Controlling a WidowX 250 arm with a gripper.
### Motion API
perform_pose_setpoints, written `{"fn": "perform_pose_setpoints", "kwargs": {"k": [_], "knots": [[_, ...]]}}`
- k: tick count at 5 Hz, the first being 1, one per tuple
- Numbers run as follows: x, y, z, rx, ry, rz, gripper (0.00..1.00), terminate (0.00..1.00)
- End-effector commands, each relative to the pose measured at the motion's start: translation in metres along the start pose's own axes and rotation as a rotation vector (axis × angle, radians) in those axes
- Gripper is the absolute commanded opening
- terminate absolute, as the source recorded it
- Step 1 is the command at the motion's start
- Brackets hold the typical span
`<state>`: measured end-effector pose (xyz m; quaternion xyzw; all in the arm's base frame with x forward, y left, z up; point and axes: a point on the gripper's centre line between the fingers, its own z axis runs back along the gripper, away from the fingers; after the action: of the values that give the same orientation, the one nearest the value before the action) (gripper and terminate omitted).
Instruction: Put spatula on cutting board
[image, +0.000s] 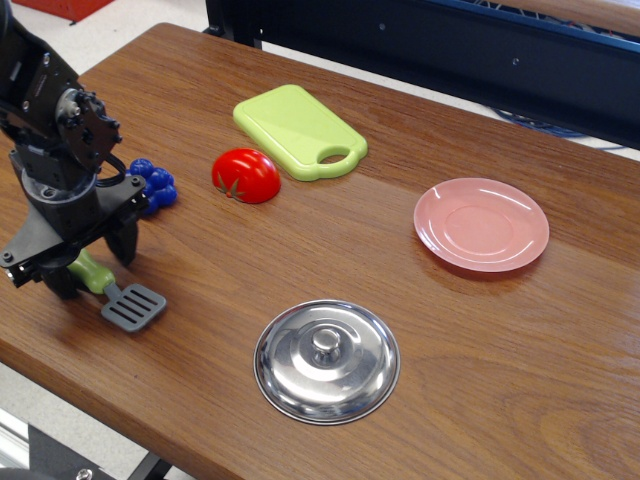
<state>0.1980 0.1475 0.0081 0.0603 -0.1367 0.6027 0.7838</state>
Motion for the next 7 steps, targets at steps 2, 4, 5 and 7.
{"fn": "perform_pose_setpoints", "kwargs": {"k": [2, 4, 5, 7], "knots": [[-0.003, -0.027, 0.022, -0.026, 0.023, -0.069, 0.00, 0.00], [-0.006, -0.083, 0.058, -0.054, 0.061, -0.127, 0.00, 0.00], [-0.004, -0.115, 0.057, -0.091, 0.010, -0.204, 0.00, 0.00], [0.013, -0.155, 0.063, -0.129, 0.007, -0.197, 0.00, 0.00]]}}
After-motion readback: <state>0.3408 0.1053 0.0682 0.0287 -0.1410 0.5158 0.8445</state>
